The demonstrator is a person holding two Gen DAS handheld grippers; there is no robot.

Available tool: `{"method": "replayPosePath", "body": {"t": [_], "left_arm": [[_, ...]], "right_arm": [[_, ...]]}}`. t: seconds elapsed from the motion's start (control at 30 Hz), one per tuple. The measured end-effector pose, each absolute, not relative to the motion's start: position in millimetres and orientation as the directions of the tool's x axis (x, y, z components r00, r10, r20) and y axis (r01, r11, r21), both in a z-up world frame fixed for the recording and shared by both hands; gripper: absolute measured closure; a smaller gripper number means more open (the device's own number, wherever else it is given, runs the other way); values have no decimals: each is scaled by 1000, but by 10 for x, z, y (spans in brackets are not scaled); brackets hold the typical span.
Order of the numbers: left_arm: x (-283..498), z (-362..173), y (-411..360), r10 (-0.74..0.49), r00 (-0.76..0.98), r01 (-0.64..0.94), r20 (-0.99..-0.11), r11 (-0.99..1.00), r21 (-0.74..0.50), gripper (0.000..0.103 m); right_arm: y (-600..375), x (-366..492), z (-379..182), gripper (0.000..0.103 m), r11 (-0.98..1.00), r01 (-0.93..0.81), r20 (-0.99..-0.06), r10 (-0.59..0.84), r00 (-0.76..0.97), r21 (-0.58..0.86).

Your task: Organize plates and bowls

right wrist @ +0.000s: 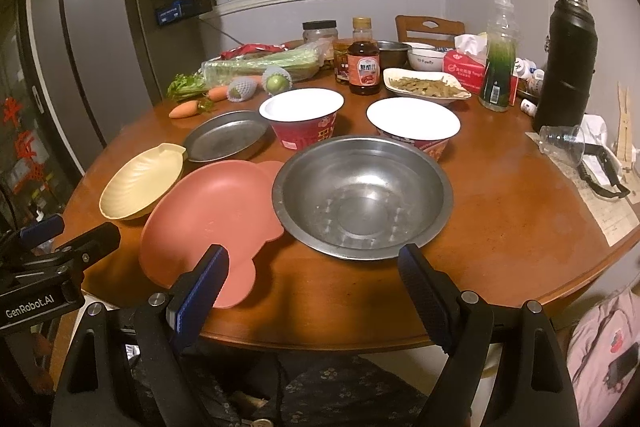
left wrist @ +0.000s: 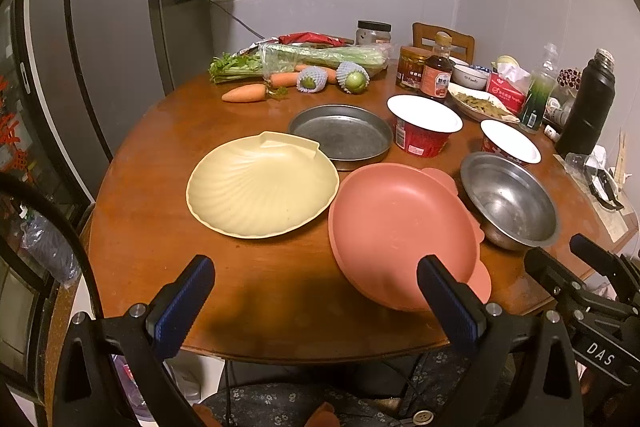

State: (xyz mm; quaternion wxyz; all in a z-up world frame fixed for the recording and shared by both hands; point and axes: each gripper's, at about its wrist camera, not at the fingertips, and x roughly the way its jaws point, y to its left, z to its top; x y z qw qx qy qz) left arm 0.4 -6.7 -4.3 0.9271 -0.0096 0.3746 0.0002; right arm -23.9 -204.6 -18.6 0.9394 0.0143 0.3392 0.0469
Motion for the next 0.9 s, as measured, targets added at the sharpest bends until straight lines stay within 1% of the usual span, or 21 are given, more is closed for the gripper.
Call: {"method": "replayPosePath", "body": {"t": [0.9], "left_arm": [[-1,-37,-65,-11,723,-5,-691,1000,-21,1]], "right_arm": [[-2046,-214,-161,15,994,-89,-636,113,763,69]]}}
